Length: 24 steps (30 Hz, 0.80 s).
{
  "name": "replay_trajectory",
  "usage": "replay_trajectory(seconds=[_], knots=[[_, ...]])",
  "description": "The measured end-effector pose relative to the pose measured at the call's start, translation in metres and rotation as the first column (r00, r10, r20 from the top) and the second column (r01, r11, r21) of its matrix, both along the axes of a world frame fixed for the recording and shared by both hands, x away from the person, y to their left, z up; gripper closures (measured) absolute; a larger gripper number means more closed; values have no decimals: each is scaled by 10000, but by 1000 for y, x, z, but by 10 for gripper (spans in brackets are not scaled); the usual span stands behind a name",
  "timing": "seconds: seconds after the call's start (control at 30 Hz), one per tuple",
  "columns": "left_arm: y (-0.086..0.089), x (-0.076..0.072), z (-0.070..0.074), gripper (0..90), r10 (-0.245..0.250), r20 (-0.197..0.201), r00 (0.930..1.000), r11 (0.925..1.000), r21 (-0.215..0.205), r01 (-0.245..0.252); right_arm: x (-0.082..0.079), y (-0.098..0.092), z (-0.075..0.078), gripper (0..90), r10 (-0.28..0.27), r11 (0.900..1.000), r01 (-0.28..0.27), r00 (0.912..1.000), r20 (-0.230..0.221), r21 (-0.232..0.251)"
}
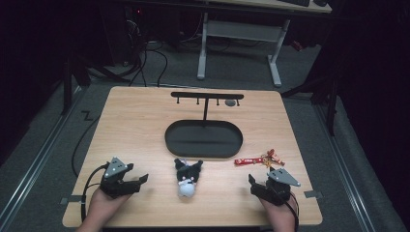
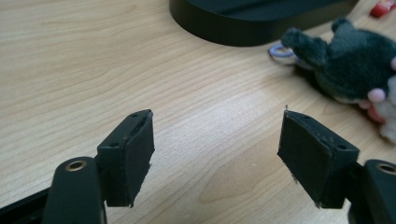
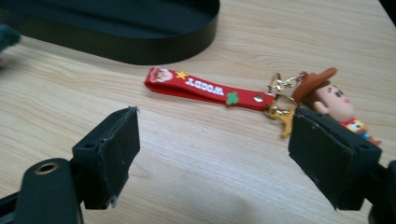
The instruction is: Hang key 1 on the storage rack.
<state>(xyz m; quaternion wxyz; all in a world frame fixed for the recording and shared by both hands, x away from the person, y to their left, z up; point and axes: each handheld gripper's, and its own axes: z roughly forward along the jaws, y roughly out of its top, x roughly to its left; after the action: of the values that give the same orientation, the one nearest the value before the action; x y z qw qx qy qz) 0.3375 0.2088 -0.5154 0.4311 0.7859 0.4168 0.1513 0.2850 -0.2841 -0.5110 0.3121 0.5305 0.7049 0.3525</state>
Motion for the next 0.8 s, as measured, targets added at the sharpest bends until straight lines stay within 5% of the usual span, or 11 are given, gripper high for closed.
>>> replay_trajectory(seconds=[0.1,0.37,0.8], knots=[[-2,0,0,271,38,229,9997,9992,396,-47,0,2,-2,165,177,9998,-177,9998,7,63],[-9,4,0,282,-168,314,9994,9978,653,147,0,-1,-9,162,366,9993,-364,9990,-260,77],[-10,2,-2,282,-290,218,9993,9970,723,273,1,-2,-10,163,390,9989,-382,9988,-291,282]])
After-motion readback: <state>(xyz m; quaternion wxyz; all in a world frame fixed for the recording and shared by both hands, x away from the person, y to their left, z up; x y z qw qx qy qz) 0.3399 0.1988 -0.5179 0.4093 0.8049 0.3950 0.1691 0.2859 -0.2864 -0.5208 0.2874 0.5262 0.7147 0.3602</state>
